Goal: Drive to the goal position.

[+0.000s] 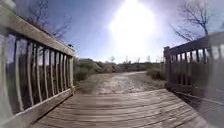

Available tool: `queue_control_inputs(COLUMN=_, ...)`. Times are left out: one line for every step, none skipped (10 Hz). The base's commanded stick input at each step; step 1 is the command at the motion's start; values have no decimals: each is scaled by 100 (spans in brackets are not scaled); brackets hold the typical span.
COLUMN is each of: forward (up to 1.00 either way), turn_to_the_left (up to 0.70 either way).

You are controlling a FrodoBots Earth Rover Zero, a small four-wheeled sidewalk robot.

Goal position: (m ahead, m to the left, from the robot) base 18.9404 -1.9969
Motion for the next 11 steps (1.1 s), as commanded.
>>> queue_control_inputs(forward=50, turn_to_the_left=-9)
queue_control_inputs(forward=50, turn_to_the_left=-9)
queue_control_inputs(forward=50, turn_to_the_left=-10)
queue_control_inputs(forward=50, turn_to_the_left=-11)
queue_control_inputs(forward=50, turn_to_the_left=-12)
queue_control_inputs(forward=50, turn_to_the_left=-13)
queue_control_inputs(forward=50, turn_to_the_left=-14)
queue_control_inputs(forward=50, turn_to_the_left=-15)
queue_control_inputs(forward=50, turn_to_the_left=-15)
queue_control_inputs(forward=50, turn_to_the_left=-15)
queue_control_inputs(forward=50, turn_to_the_left=-15)
